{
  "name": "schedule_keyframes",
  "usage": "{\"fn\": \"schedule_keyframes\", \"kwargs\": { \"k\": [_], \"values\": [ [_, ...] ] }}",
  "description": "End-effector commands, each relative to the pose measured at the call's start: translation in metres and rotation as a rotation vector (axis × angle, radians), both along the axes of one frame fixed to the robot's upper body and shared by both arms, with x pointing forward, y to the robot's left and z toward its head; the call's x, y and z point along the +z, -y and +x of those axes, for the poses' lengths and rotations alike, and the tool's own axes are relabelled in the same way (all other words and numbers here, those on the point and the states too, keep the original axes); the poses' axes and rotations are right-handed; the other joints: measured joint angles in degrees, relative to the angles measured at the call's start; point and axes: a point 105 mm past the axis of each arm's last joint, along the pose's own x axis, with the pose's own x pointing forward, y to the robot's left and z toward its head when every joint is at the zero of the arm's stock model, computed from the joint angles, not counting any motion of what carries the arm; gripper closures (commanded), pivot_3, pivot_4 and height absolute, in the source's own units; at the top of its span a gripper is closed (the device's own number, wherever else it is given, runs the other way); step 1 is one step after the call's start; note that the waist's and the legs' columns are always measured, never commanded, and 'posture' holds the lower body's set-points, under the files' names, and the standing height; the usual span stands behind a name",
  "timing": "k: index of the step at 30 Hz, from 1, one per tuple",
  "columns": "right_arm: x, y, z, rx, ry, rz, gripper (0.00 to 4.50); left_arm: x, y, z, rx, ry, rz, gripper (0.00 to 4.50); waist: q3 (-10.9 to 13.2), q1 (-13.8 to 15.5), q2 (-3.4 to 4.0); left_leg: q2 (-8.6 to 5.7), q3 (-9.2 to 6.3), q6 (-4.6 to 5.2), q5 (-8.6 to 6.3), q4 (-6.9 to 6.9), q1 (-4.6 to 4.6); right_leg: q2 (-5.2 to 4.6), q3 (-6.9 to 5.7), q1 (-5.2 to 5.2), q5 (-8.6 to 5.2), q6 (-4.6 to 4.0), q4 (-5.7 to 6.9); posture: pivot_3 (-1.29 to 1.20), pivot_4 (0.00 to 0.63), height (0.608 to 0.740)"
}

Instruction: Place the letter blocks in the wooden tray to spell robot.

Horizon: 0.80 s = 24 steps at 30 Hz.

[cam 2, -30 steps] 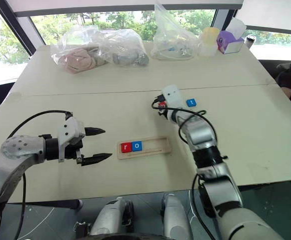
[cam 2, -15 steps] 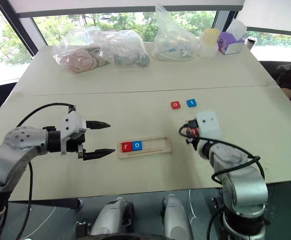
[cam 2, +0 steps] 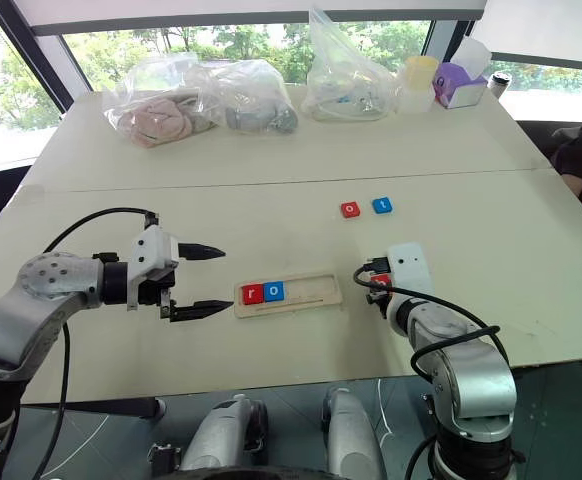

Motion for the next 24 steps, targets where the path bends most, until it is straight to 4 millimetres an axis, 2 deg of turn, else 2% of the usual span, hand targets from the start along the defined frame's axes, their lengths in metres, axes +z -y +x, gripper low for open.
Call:
{"fn": "schedule_keyframes", "kwargs": {
  "k": [1,2,3,7,10,12,16,20,24],
  "values": [
    [0.019,-0.005,-0.002,0.107,0.055,-0.006,0.81,0.006,0.004,-0.003,-0.019,0.035,-0.003,0.0,0.0,0.0,0.0,0.0,0.0,0.0,0.0,0.0,0.0,0.0,0.0,0.0,0.0,0.0,0.0,0.0,0.15,0.74],
    [0.025,-0.007,-0.003,0.159,0.062,-0.013,0.28,0.006,0.004,-0.003,-0.018,0.034,-0.004,0.0,0.0,0.1,0.0,0.01,0.0,0.0,0.0,0.01,0.0,0.0,0.0,0.01,0.0,0.0,0.0,0.0,0.15,0.74],
    [0.031,-0.007,-0.005,0.209,0.061,-0.026,0.09,0.006,0.004,-0.003,-0.018,0.034,-0.003,0.0,0.0,0.0,0.01,0.01,0.0,0.0,0.0,0.01,0.0,-0.01,0.0,0.01,0.0,0.0,0.0,0.0,0.15,0.74],
    [0.062,-0.002,-0.009,0.492,0.057,-0.096,0.09,0.005,0.005,-0.003,-0.021,0.032,-0.002,0.0,0.0,0.1,0.02,0.01,0.0,0.0,0.0,0.04,0.01,-0.05,0.01,0.03,-0.11,0.17,-0.03,0.0,0.15,0.74],
    [0.075,0.007,-0.008,0.684,0.043,-0.172,0.09,0.004,0.005,0.0,-0.023,0.036,-0.003,0.0,0.1,0.2,-0.05,-0.03,-0.06,0.01,0.0,0.03,0.01,-0.03,-0.02,0.07,-0.15,0.22,-0.06,0.0,0.15,0.74],
    [0.073,0.014,-0.006,0.823,0.044,-0.28,0.09,0.005,0.007,0.002,-0.027,0.046,-0.001,0.0,0.1,0.2,-0.09,-0.08,-0.09,0.01,0.0,0.03,0.01,0.0,-0.03,0.09,-0.17,0.24,-0.1,0.0,0.15,0.74],
    [0.056,0.02,-0.01,1.062,0.021,-0.42,0.09,0.007,0.008,0.004,-0.036,0.057,0.001,0.0,0.2,0.2,-0.23,-0.09,-0.08,0.01,0.0,0.02,0.01,0.03,-0.03,0.1,-0.19,0.28,-0.1,0.0,0.15,0.74],
    [0.039,0.029,0.001,1.115,0.008,-0.426,0.09,0.007,0.01,0.004,-0.034,0.073,0.002,0.0,0.2,0.0,-0.26,-0.09,0.01,0.01,0.0,0.05,0.03,0.02,0.02,0.09,-0.18,0.28,-0.09,0.0,0.15,0.74],
    [0.032,0.033,0.011,1.124,0.006,-0.389,0.09,0.007,0.01,0.002,-0.033,0.072,0.0,0.0,0.2,0.2,-0.25,-0.09,0.0,0.01,0.0,0.09,0.03,0.03,0.02,0.09,-0.16,0.26,-0.03,0.0,0.15,0.74]
  ]
}}
